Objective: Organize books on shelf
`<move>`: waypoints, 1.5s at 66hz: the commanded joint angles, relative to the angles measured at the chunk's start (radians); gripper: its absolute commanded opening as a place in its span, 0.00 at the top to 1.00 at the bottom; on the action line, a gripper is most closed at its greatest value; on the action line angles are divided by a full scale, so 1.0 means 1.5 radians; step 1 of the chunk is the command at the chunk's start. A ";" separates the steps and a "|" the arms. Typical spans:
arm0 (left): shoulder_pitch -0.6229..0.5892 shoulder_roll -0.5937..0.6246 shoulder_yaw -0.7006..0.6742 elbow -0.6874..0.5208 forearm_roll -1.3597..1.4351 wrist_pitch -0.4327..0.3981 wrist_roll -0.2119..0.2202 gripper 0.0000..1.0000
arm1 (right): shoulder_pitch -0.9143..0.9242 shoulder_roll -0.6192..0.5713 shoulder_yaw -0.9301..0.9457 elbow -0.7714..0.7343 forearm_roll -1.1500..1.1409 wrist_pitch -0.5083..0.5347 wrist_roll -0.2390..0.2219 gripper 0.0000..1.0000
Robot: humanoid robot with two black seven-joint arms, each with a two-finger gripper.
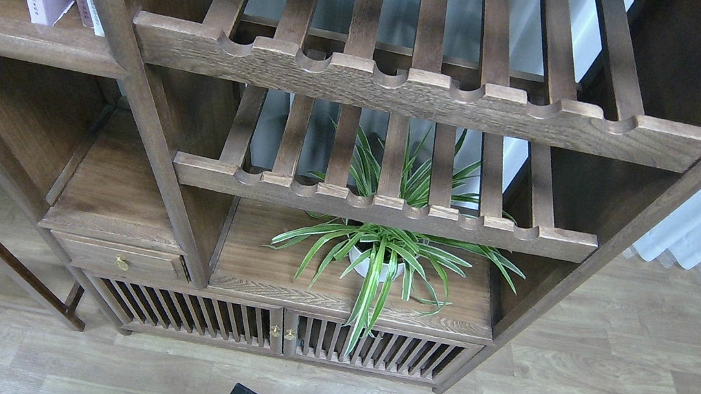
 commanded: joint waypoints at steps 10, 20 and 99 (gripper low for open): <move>0.052 0.046 -0.021 -0.046 -0.056 0.000 -0.002 0.42 | 0.000 0.000 0.020 -0.003 0.001 0.000 0.002 0.00; 0.112 0.094 -0.055 -0.093 -0.115 0.000 -0.001 0.45 | 0.002 0.000 0.048 0.001 0.003 0.000 0.005 0.00; 0.718 0.014 -0.349 -0.402 -0.206 0.000 -0.002 0.35 | 0.032 0.000 0.126 0.027 0.005 0.000 0.005 0.00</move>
